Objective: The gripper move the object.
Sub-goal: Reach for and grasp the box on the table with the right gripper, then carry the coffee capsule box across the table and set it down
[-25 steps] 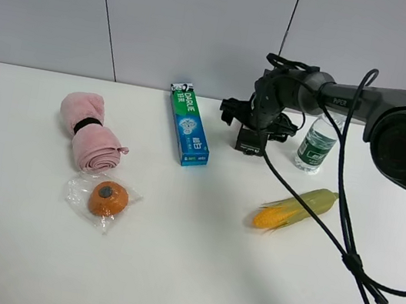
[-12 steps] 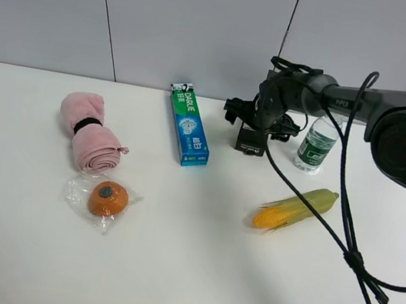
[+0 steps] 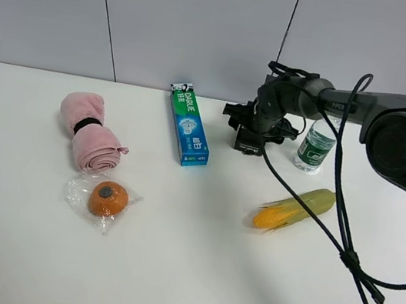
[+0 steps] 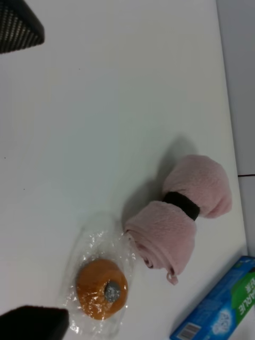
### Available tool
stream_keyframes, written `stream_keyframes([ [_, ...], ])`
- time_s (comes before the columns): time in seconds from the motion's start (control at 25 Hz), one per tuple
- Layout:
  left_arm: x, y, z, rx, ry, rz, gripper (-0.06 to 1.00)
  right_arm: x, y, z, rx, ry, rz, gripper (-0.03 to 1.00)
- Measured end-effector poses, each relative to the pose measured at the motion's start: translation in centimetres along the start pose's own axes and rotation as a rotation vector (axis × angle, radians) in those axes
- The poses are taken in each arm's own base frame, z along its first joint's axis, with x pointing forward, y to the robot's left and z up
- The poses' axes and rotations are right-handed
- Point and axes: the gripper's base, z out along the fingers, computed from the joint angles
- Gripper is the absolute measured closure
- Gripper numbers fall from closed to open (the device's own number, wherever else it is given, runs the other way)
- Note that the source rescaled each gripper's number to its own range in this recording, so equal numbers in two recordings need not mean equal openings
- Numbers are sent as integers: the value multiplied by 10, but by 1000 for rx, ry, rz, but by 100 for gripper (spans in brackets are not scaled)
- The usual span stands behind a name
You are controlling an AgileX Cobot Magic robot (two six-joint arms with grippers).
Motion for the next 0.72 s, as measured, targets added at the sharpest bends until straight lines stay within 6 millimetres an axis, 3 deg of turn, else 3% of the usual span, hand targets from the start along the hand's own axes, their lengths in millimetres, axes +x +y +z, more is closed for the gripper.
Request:
stream_keyframes([
  [0.44, 0, 0, 0, 0, 0, 0, -6, -1, -2, -6, 36, 26, -65, 93],
  [0.72, 0, 0, 0, 0, 0, 0, -6, -19, 12, -46, -18, -34, -159, 93],
])
